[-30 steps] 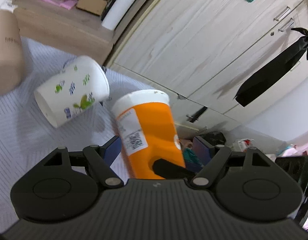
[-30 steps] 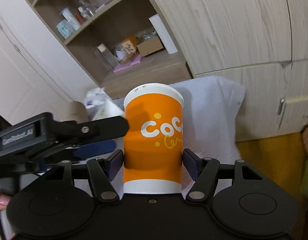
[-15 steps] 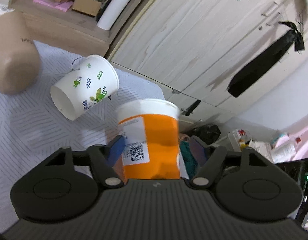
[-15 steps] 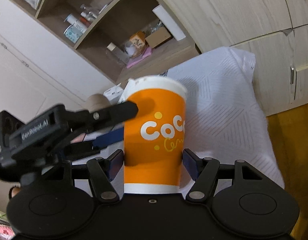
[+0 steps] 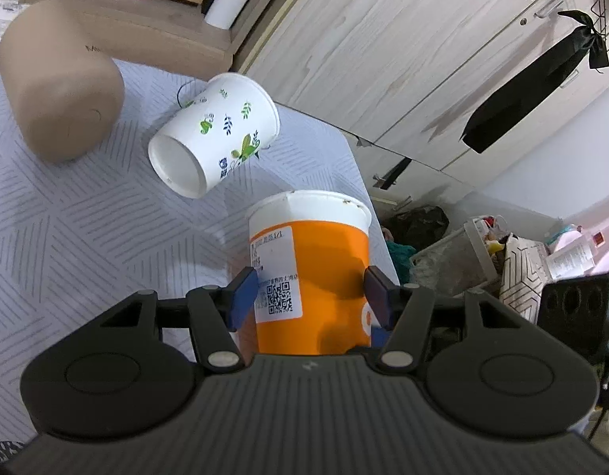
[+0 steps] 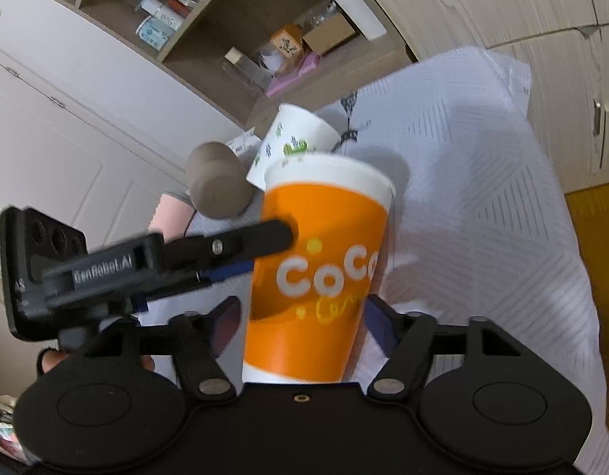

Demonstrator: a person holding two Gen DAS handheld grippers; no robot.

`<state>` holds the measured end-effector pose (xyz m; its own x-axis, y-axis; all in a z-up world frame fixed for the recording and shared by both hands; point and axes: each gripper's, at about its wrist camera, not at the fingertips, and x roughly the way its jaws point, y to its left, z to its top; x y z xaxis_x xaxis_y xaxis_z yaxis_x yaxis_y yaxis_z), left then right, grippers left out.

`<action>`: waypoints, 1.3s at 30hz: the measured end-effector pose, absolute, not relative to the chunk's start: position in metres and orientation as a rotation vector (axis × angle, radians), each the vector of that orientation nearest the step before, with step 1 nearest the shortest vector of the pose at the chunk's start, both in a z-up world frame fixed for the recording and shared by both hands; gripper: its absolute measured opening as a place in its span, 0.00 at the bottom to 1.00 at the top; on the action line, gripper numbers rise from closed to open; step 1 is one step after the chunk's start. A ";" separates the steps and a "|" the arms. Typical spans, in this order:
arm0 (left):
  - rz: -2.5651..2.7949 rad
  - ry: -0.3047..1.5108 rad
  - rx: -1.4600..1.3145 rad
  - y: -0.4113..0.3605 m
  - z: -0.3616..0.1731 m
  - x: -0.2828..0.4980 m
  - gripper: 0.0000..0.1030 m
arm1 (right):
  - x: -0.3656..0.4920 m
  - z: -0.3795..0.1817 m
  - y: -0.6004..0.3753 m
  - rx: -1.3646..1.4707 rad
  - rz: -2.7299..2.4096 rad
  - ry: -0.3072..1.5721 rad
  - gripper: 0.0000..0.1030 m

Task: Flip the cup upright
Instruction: 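Lift the orange cup with the right gripper and rotate it rim-up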

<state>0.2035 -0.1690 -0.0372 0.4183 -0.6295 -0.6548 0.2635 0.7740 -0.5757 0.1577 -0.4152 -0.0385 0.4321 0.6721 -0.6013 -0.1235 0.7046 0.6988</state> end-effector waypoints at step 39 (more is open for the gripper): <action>-0.676 0.691 -0.206 -0.064 0.001 0.084 0.66 | 0.060 0.014 -0.288 -0.023 0.686 0.595 0.76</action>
